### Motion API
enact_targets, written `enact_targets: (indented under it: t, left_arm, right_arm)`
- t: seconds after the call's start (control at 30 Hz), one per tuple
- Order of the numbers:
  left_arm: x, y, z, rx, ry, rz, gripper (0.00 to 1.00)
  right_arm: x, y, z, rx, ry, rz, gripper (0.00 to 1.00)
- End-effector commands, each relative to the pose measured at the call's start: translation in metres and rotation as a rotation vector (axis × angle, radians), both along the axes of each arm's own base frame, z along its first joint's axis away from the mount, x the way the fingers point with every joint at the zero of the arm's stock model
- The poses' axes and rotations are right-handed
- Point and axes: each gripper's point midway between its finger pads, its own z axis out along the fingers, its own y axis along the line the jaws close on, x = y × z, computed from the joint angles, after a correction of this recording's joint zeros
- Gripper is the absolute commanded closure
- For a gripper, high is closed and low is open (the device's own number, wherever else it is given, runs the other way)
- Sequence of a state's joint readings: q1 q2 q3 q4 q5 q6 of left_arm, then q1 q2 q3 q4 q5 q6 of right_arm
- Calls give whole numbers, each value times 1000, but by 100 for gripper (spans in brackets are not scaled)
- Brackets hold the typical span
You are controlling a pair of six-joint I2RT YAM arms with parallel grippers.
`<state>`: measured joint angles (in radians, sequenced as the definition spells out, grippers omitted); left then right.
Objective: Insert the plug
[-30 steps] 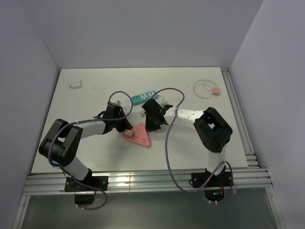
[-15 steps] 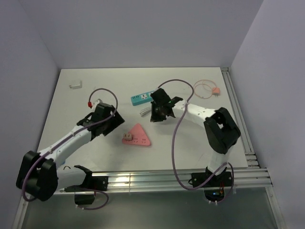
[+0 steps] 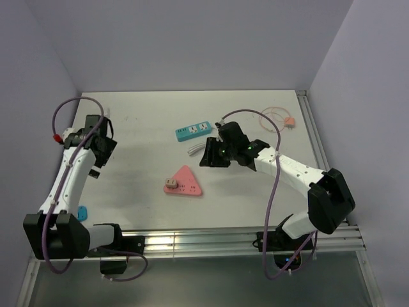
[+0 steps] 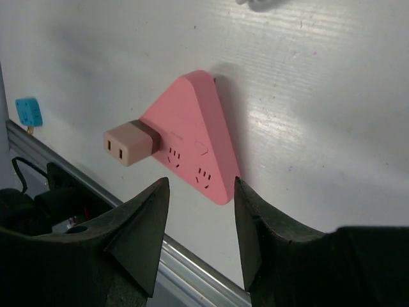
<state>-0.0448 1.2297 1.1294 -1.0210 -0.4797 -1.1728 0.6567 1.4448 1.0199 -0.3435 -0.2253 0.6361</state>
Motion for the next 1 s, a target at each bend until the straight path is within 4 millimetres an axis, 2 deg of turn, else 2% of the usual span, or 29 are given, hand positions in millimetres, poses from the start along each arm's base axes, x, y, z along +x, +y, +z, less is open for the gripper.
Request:
enact_targets:
  t: [0.0, 0.03, 0.07, 0.1, 0.2, 0.23, 0.53, 0.73, 0.97]
  left_arm:
    - [-51, 29, -33, -36, 246, 157, 1]
    - [-59, 41, -40, -55, 269, 214, 0]
    - [-59, 45, -46, -71, 252, 234, 0]
    - [-69, 47, -59, -90, 273, 250, 0]
    - [-83, 64, -75, -132, 237, 365, 2]
    - [-88, 73, -76, -131, 228, 416, 2]
    - [-97, 93, -86, -136, 246, 500, 2]
    - [-112, 110, -95, -120, 275, 555, 2]
    - [-119, 125, -83, -74, 252, 590, 1]
  right_arm:
    - [-12, 6, 16, 61, -33, 67, 48]
    - [-13, 5, 16, 64, -34, 72, 48]
    - [-16, 5, 15, 69, -34, 78, 49]
    - [-21, 3, 14, 76, -26, 86, 49]
    - [-29, 5, 16, 118, -34, 113, 49]
    - [-32, 6, 15, 125, -29, 119, 50]
    - [-45, -1, 12, 135, -40, 148, 50]
    - [-50, -1, 10, 138, -41, 177, 51]
    - [-48, 4, 4, 135, -23, 204, 51]
